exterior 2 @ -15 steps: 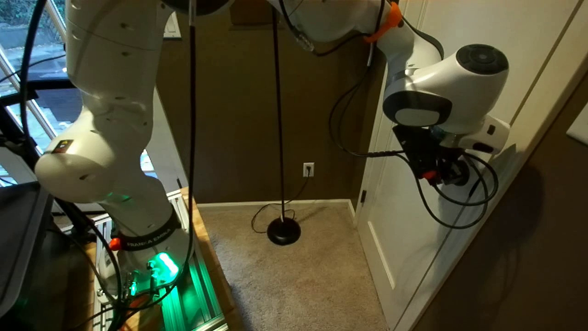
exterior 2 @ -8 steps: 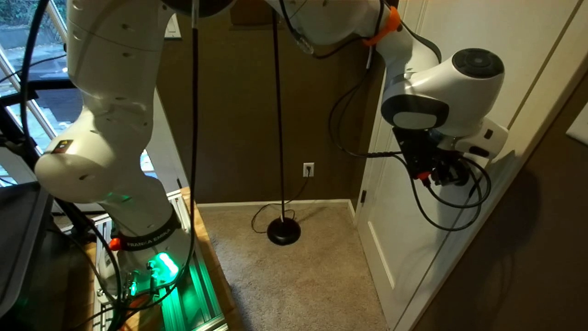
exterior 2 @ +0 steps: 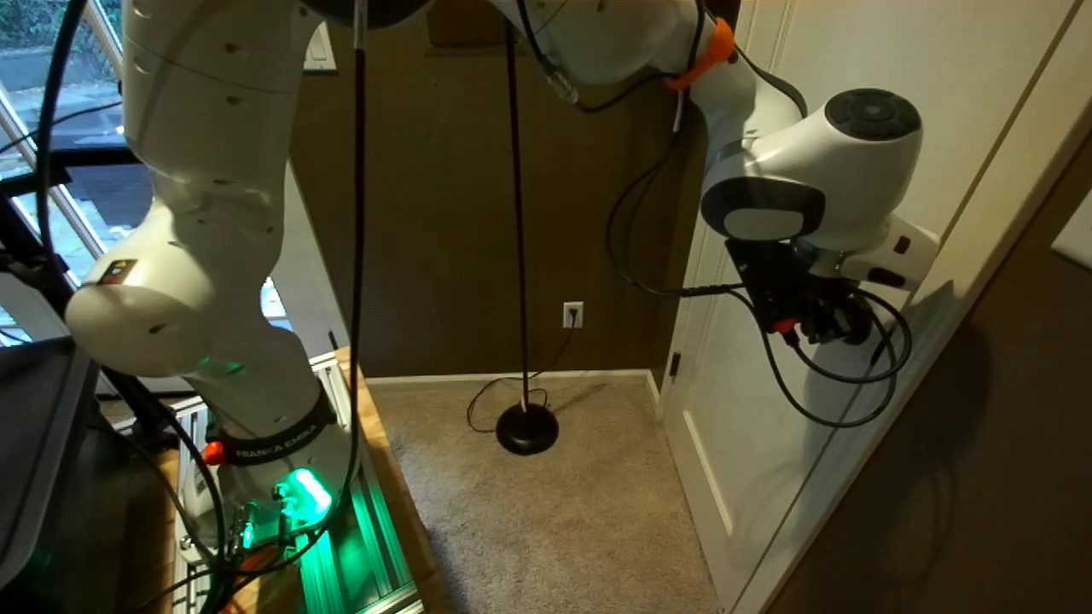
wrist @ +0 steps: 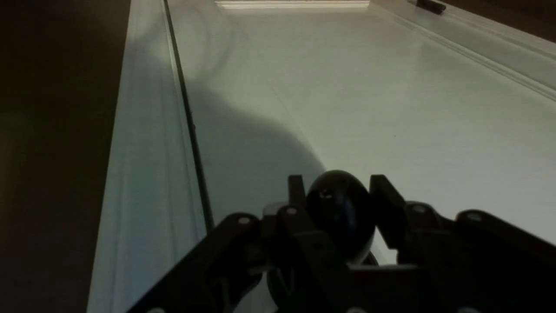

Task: Open the white door.

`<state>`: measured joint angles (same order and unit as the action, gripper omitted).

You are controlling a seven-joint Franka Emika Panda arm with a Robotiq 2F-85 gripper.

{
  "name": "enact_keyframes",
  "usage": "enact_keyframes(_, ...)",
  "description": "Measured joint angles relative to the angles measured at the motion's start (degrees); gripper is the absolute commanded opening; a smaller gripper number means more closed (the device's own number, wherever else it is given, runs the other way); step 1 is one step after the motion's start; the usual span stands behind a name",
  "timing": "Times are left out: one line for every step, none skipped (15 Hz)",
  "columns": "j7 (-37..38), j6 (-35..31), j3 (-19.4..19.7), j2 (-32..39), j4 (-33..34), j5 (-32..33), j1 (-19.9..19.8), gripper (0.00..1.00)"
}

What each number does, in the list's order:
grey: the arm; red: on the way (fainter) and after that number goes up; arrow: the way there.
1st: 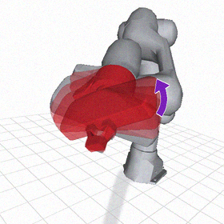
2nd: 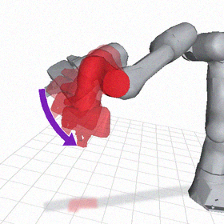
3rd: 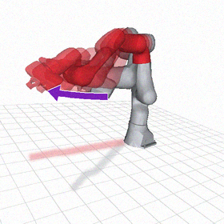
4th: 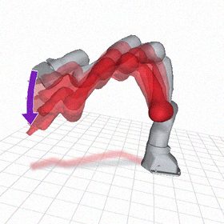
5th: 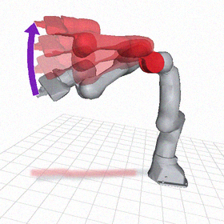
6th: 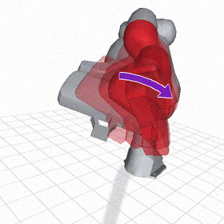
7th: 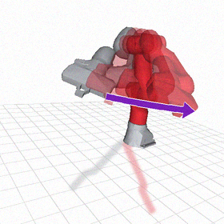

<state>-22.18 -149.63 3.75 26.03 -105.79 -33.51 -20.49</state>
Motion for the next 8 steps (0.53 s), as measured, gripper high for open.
enact_keyframes(0.31,-1.45,0.13,-0.24,-0.62,2.4,0.57,0.16)
enact_keyframes(1.27,-3.1,0.41,-0.49,-1.35,5.49,1.34,0.16)
enact_keyframes(2.86,-5.14,0.91,-0.78,-2.28,8.89,2.35,0.16)
enact_keyframes(4.96,-7.32,1.74,-1.06,-3.33,12.62,3.66,0.16)
enact_keyframes(7.54,-9.56,2.97,-1.3,-4.46,16.72,5.29,0.16)
enact_keyframes(10.43,-11.81,4.58,-1.43,-5.57,21.07,7.2,0.16)
enact_keyframes(13.63,-14.15,6.77,-1.51,-6.72,25.75,9.53,0.16)
enact_keyframes(16.79,-16.13,9.78,-1.51,-7.78,30.1,12.58,0.16)
